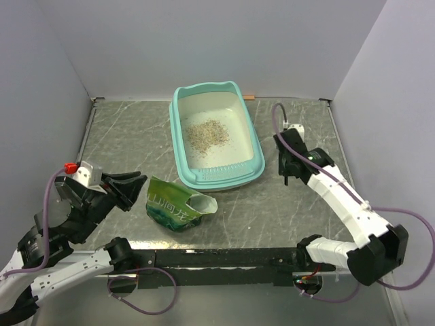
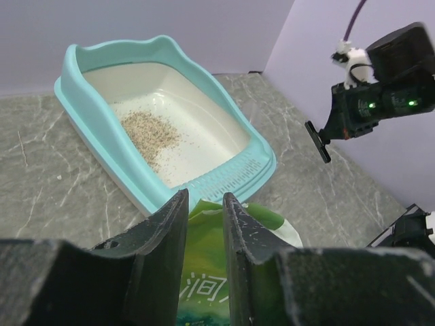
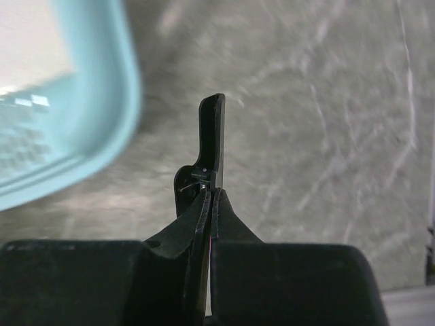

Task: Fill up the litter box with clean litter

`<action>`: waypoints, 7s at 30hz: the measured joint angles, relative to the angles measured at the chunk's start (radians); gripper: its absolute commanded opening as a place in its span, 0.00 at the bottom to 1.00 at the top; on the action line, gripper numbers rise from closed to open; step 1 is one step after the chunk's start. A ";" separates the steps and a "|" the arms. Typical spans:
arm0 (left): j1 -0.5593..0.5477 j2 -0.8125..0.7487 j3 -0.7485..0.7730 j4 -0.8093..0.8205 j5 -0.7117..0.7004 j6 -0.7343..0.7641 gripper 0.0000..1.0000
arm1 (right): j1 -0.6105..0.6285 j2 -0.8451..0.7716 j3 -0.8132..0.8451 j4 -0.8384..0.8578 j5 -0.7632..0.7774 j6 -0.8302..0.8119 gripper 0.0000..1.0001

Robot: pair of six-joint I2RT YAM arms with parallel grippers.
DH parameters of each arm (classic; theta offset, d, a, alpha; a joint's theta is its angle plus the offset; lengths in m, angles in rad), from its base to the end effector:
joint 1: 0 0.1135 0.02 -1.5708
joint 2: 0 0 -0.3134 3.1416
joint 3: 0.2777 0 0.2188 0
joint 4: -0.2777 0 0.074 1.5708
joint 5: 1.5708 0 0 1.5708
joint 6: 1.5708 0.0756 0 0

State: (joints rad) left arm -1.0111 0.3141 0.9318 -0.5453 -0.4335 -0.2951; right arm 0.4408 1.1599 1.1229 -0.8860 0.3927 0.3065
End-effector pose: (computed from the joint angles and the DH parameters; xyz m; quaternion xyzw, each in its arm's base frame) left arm 0.0274 0.0160 0.3914 0.0856 0.6781 -0.3182 0.6569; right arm 0.1879 0.0567 0.3383 -0.0004 0.9319 -0.0582 0.3581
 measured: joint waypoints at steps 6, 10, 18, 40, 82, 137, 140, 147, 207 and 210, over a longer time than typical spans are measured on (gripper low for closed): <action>0.000 0.002 -0.005 -0.020 0.000 -0.003 0.38 | 0.006 0.101 -0.121 -0.016 0.052 0.053 0.00; 0.000 -0.005 -0.026 -0.021 0.001 -0.007 0.44 | 0.015 0.190 -0.164 -0.013 0.050 0.082 0.04; 0.000 -0.028 -0.040 -0.047 0.002 -0.044 0.46 | 0.022 0.380 -0.153 0.038 0.031 0.119 0.36; 0.002 0.128 -0.060 -0.096 0.072 0.008 0.68 | 0.155 -0.163 0.005 0.035 -0.257 0.005 0.65; 0.006 0.430 0.131 -0.152 0.089 0.171 0.68 | 0.264 0.395 -0.089 0.228 -0.379 0.049 0.75; 0.027 0.669 0.345 -0.579 0.282 0.478 0.71 | 0.355 -0.050 0.089 0.011 -0.413 -0.096 0.82; 0.041 0.680 0.281 -0.583 0.283 0.480 0.25 | 0.356 -0.092 0.067 0.010 -0.412 -0.094 0.82; 0.048 0.721 0.262 -0.568 0.254 0.504 0.01 | 0.358 -0.158 0.018 -0.003 -0.437 -0.087 0.82; 0.048 0.521 -0.031 -0.044 0.322 0.327 0.01 | 0.369 0.253 0.348 0.040 -1.113 -1.059 0.91; 0.048 0.525 -0.019 -0.061 0.322 0.327 0.01 | 0.374 0.266 0.342 0.051 -1.127 -1.055 0.92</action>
State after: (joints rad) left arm -0.9627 0.8387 0.9123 -0.6060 -0.1116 0.0322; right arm 0.8150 1.4261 1.4651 -0.8345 -0.7341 -0.7483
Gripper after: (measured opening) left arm 0.030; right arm 0.913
